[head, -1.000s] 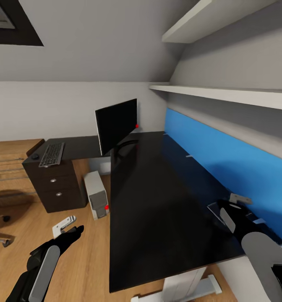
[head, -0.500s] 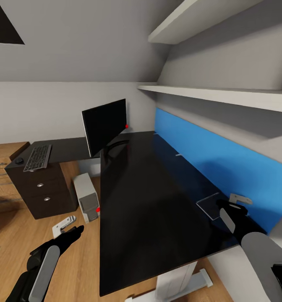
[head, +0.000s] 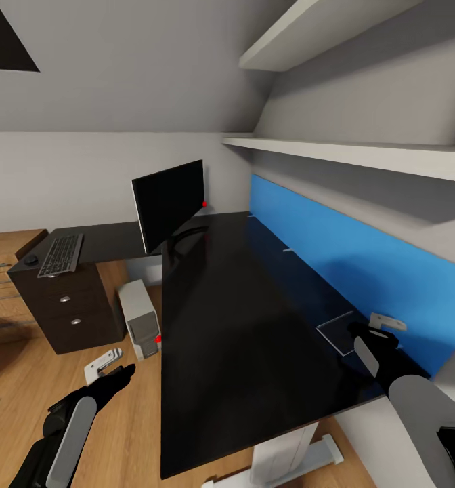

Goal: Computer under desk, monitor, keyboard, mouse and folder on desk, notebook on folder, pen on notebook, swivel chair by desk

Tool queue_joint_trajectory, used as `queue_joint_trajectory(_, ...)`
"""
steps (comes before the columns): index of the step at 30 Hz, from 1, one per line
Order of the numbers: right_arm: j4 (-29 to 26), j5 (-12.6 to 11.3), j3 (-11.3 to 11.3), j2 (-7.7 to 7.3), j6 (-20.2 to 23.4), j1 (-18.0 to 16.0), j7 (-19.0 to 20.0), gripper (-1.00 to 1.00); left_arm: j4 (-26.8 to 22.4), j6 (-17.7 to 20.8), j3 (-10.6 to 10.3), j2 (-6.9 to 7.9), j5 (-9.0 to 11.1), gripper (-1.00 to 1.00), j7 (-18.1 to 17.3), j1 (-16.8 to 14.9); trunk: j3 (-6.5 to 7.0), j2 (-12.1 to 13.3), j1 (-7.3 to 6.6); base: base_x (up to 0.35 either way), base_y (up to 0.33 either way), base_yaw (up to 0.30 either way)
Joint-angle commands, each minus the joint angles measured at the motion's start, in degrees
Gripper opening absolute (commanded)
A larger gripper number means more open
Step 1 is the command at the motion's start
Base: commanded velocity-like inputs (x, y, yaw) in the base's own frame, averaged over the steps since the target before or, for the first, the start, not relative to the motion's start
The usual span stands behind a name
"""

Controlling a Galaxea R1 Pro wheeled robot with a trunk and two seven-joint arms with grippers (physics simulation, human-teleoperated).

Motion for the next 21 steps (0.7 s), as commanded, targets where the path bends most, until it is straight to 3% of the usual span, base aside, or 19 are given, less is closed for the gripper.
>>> queue_joint_trajectory(1, -0.13, -0.17, 0.01, 0.00, 0.36, -0.01, -0.19, 1.00, -0.09, 0.16, -0.02, 0.02, 0.59, 1.00, 0.50, -0.04, -0.06, -0.03, 0.00, 0.031, 0.007, 0.000)
queue_joint_trajectory(21, -0.13, -0.17, 0.01, 0.00, 0.36, -0.01, -0.19, 1.00, -0.25, 0.16, -0.02, 0.02, 0.40, 1.00, 0.50, -0.04, -0.06, -0.03, 0.00, 0.139, 0.071, 0.000)
